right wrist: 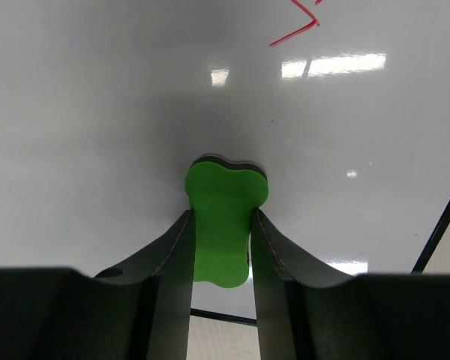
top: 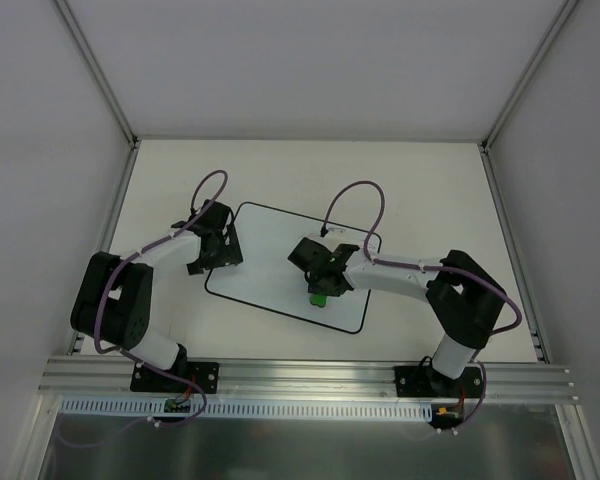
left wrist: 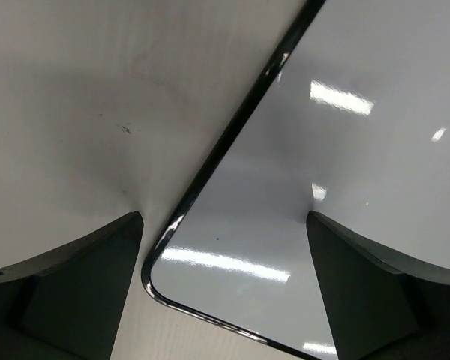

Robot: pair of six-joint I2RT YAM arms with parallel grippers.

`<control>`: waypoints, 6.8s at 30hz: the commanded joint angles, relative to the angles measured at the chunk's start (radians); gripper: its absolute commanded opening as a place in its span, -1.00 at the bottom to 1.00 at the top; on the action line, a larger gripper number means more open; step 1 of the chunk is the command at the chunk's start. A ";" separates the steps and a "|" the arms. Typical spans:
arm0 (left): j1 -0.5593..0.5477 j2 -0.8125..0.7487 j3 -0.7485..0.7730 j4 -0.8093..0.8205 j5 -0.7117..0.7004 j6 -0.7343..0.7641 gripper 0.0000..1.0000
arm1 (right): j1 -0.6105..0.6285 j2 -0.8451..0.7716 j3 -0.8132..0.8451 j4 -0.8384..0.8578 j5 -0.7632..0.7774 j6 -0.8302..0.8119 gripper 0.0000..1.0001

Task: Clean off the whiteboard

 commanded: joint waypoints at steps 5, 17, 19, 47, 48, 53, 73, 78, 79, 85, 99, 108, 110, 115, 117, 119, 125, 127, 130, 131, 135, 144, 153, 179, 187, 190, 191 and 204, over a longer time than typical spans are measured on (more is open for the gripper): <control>0.045 0.073 0.033 -0.004 0.030 0.031 0.71 | 0.002 -0.014 -0.028 -0.069 -0.026 -0.051 -0.84; 0.044 0.083 -0.016 -0.008 0.075 -0.009 -0.98 | 0.007 -0.044 -0.091 -0.069 -0.058 -0.022 -0.86; 0.044 0.080 -0.019 -0.010 0.071 -0.012 -1.00 | -0.010 -0.072 -0.155 -0.086 -0.040 0.003 -0.88; 0.042 0.080 -0.016 -0.013 0.144 -0.017 -1.00 | -0.018 0.137 0.217 -0.046 0.006 -0.121 -0.99; 0.042 0.080 -0.019 -0.014 0.145 -0.018 -1.00 | -0.028 0.169 0.239 -0.057 0.000 -0.132 -1.00; 0.042 0.066 -0.031 -0.016 0.145 -0.027 -1.00 | -0.128 0.232 0.296 -0.089 -0.006 -0.148 -0.99; 0.036 0.073 -0.022 -0.021 0.142 -0.012 -1.00 | -0.403 0.297 0.368 -0.181 -0.099 -0.276 -1.00; 0.019 0.084 -0.013 -0.022 0.137 -0.004 -1.00 | -0.336 0.436 0.562 -0.195 -0.172 -0.333 -0.99; 0.019 0.084 -0.013 -0.021 0.139 -0.004 -1.00 | -0.313 0.457 0.619 -0.200 -0.187 -0.336 -0.99; 0.016 0.084 -0.011 -0.022 0.147 -0.004 -1.00 | -0.227 0.592 0.793 -0.226 -0.262 -0.378 -1.00; 0.016 0.081 -0.014 -0.022 0.148 -0.012 -1.00 | -0.489 0.370 0.485 -0.253 -0.121 -0.309 -0.99; 0.016 0.081 -0.014 -0.024 0.145 -0.014 -1.00 | -0.654 0.207 0.251 -0.200 -0.132 -0.249 -0.99; 0.016 0.083 -0.016 -0.024 0.145 -0.014 -1.00 | -0.641 0.207 0.245 -0.166 -0.159 -0.252 -0.99; 0.016 0.084 -0.011 -0.024 0.150 -0.014 -1.00 | -0.509 0.267 0.329 -0.152 -0.187 -0.276 -1.00; 0.016 0.083 -0.014 -0.024 0.153 -0.012 -1.00 | -0.434 0.321 0.374 -0.151 -0.218 -0.275 -0.99; 0.016 0.083 -0.014 -0.024 0.151 -0.015 -1.00 | -0.359 0.376 0.449 -0.152 -0.248 -0.269 -0.99; 0.016 0.078 -0.017 -0.024 0.147 -0.017 -1.00 | -0.285 0.454 0.563 -0.167 -0.270 -0.241 -0.99; 0.016 0.080 -0.016 -0.022 0.147 -0.015 -1.00 | -0.295 0.440 0.541 -0.172 -0.230 -0.220 -0.99; 0.016 0.077 -0.017 -0.024 0.148 -0.015 -1.00 | -0.354 0.376 0.424 -0.171 -0.189 -0.183 -0.99; 0.016 0.078 -0.016 -0.024 0.147 -0.015 -1.00 | -0.390 0.352 0.387 -0.171 -0.177 -0.175 -0.99; 0.016 0.080 -0.014 -0.022 0.148 -0.017 -1.00 | -0.472 0.203 0.198 -0.166 -0.111 -0.142 -0.99; 0.016 0.070 -0.011 -0.022 0.151 -0.018 -1.00 | -0.487 -0.003 -0.019 -0.126 -0.067 -0.122 -0.99; 0.016 0.060 -0.019 -0.022 0.151 -0.018 -1.00 | -0.257 0.245 0.220 -0.117 -0.208 -0.224 -0.99; 0.016 0.060 -0.019 -0.025 0.144 -0.017 -1.00 | -0.731 0.078 0.084 -0.177 -0.129 -0.040 -0.99; 0.016 0.063 -0.014 -0.027 0.151 -0.020 -1.00 | -0.731 0.055 0.043 -0.164 -0.139 -0.029 -0.99; 0.016 0.063 -0.013 -0.027 0.157 -0.021 -1.00 | -0.693 0.080 0.079 -0.137 -0.182 -0.072 -0.99; 0.016 0.063 -0.011 -0.027 0.160 -0.021 -1.00 | -0.664 0.089 0.093 -0.123 -0.213 -0.088 -0.99; 0.016 0.054 -0.014 -0.027 0.160 -0.021 -1.00 | -0.542 0.194 0.244 -0.100 -0.313 -0.135 -0.99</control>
